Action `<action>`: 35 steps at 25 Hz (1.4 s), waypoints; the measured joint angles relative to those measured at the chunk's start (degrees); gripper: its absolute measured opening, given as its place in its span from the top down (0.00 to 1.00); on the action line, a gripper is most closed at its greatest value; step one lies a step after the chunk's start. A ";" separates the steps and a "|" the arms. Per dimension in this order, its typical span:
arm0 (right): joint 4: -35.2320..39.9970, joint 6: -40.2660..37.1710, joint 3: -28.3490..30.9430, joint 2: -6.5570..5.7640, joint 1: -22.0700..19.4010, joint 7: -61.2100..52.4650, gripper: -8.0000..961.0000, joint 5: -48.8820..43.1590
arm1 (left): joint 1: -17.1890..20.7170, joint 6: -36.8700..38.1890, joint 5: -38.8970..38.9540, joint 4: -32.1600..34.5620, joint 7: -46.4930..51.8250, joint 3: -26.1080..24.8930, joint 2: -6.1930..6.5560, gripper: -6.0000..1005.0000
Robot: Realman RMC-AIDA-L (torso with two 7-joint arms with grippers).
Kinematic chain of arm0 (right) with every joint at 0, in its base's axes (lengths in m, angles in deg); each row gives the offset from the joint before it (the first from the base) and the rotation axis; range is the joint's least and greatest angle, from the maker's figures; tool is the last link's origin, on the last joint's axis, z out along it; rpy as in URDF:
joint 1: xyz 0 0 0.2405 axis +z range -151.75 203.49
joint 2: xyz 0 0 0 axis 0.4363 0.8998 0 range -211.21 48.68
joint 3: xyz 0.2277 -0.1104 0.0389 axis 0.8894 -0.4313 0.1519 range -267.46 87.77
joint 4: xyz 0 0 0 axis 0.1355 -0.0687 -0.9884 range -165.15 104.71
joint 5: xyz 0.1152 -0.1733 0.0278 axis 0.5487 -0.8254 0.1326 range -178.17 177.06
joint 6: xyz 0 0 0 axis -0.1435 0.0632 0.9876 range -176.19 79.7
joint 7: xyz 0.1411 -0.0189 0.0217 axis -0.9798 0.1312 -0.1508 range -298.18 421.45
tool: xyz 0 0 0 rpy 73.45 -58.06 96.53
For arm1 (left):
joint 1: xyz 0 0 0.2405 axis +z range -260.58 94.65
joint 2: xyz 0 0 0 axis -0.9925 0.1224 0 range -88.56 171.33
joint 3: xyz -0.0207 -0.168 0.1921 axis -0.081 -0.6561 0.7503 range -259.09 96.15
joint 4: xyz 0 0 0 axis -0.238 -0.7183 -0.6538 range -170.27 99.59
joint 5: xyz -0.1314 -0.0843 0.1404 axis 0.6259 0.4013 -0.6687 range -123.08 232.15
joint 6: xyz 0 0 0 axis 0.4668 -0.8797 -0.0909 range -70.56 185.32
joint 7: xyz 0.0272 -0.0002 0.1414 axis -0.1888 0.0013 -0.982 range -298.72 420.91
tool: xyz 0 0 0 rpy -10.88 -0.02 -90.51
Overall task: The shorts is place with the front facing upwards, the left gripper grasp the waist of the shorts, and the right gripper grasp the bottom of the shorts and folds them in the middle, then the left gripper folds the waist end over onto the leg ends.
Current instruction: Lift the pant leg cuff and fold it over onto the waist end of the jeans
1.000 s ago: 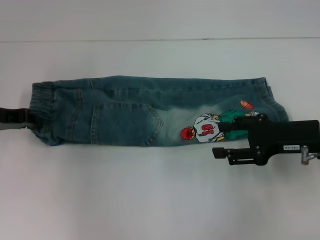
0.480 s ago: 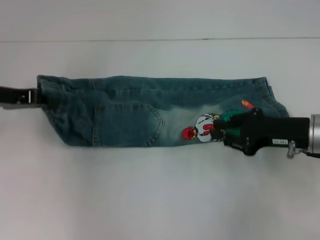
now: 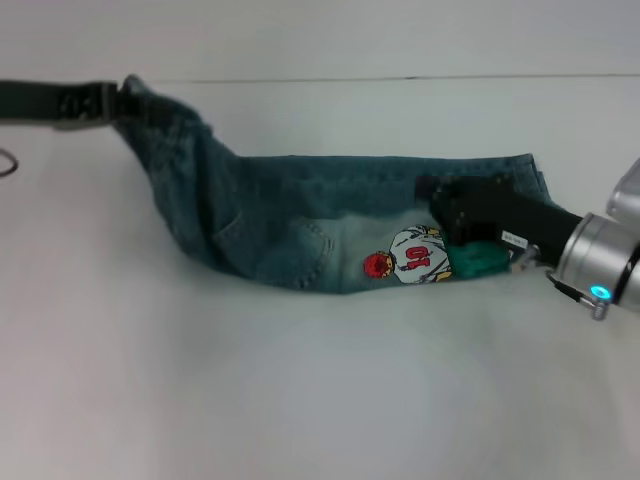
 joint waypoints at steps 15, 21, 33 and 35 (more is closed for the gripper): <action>-11.44 9.48 -0.13 0.72 6.36 15.78 0.99 9.38 | -6.48 1.43 13.58 -1.16 -0.83 4.72 -1.42 0.90; -15.21 9.80 -1.40 0.92 9.74 17.88 0.99 8.18 | -7.72 1.38 15.01 -1.17 -0.94 8.34 -3.02 0.90; -23.45 11.42 3.68 1.38 16.86 19.35 0.99 -3.26 | -8.88 1.25 15.22 -0.71 -1.14 11.49 -4.83 0.90; -24.15 11.66 7.20 1.38 17.31 19.28 0.99 -7.62 | -8.92 1.27 15.23 -0.72 -1.35 11.55 -4.91 0.90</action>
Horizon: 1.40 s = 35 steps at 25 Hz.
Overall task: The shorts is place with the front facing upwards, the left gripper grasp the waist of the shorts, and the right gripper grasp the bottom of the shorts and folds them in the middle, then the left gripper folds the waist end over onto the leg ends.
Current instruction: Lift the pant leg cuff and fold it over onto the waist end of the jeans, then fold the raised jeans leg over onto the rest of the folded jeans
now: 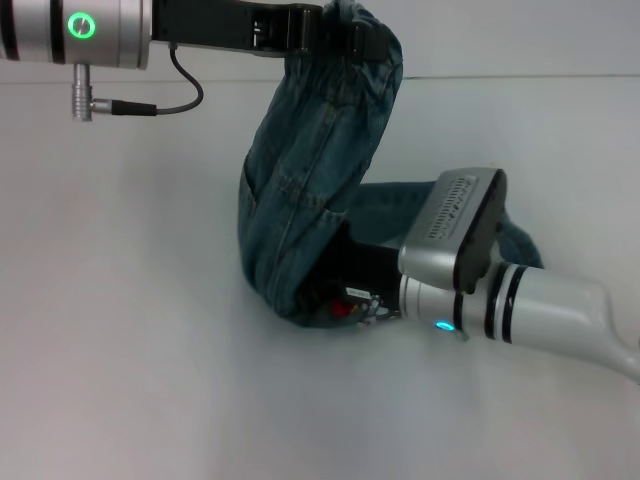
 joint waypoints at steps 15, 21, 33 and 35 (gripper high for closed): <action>3.90 -2.58 11.83 -1.19 -7.68 -3.87 0.99 -15.33 | 0.54 -2.91 -0.38 -2.51 -2.11 1.99 -0.64 0.91; 14.91 -8.44 15.34 -1.57 -13.72 -11.80 0.99 -14.99 | 0.34 -5.55 -0.13 -3.20 -2.68 3.67 -1.74 0.91; 25.03 -14.87 26.19 -1.87 -21.38 -19.56 0.99 4.57 | -0.59 -18.63 1.70 -7.54 -4.99 15.82 -4.75 0.89; 24.41 -15.47 26.51 -1.77 -22.11 -19.56 0.99 9.10 | -1.49 -22.32 3.45 -10.50 -5.94 19.84 -4.83 0.89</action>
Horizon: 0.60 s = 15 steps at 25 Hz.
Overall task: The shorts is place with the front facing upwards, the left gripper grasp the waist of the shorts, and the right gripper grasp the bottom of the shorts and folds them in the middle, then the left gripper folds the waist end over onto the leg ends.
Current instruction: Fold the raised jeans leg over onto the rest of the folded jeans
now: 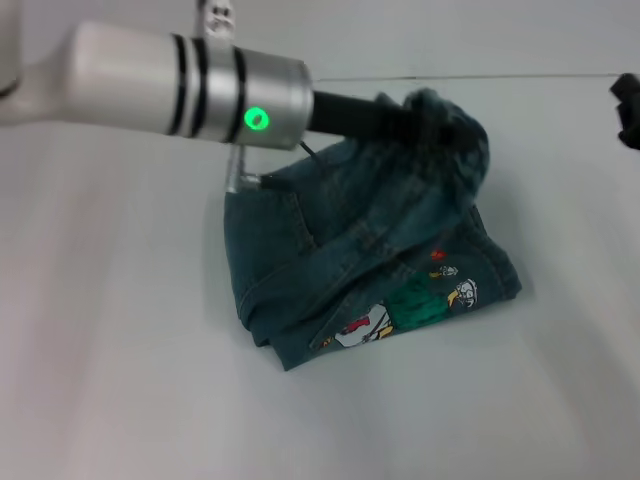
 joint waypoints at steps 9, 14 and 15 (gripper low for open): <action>-1.38 -0.35 -0.39 0.03 -0.25 0.47 0.99 2.53 | -1.91 -10.94 9.14 -7.58 -4.44 18.11 -0.26 0.85; -2.46 -0.69 -0.94 0.10 -0.33 0.89 0.99 2.28 | -1.99 -18.14 12.64 -8.78 -3.66 26.70 -0.32 0.80; -2.55 -0.69 -1.27 0.10 -0.35 0.89 0.99 2.25 | -1.74 -19.05 12.97 -8.81 -3.66 27.03 -0.31 0.78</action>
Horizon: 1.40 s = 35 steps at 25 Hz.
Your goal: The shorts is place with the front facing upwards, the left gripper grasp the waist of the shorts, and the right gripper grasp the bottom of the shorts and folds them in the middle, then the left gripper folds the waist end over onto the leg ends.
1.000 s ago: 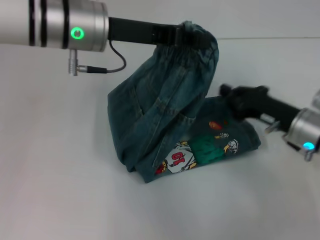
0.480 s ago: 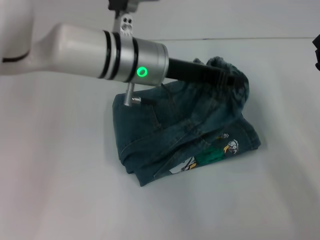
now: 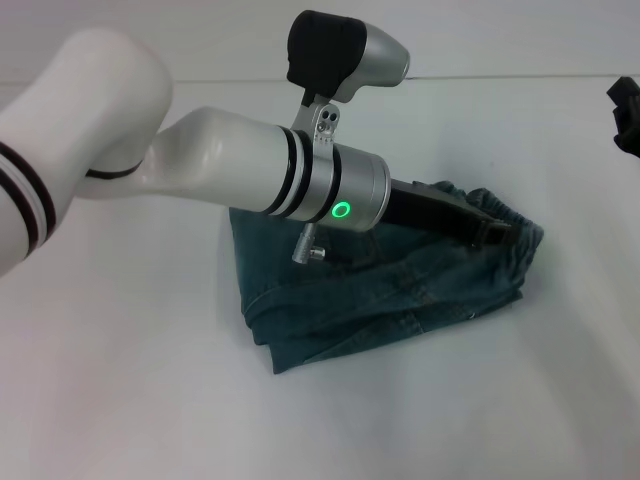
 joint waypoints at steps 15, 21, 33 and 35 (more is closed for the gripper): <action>1.07 -0.19 -7.24 -0.30 -0.46 -4.37 0.99 -0.05 | 12.25 5.23 8.56 5.31 -15.24 -8.34 -0.02 0.32; 6.86 -4.18 -17.90 -0.35 -2.57 -10.50 0.99 -0.30 | 19.30 19.54 8.67 1.20 -27.64 -26.74 0.43 0.15; 29.21 -30.14 -26.71 -4.40 -6.42 -24.73 0.50 -25.27 | 33.93 47.82 -9.96 3.96 -41.96 -53.57 4.21 0.12; 29.52 -32.03 -25.96 -5.70 -6.48 -25.08 0.43 -28.25 | 34.67 48.95 -11.82 4.49 -42.90 -54.94 4.15 0.12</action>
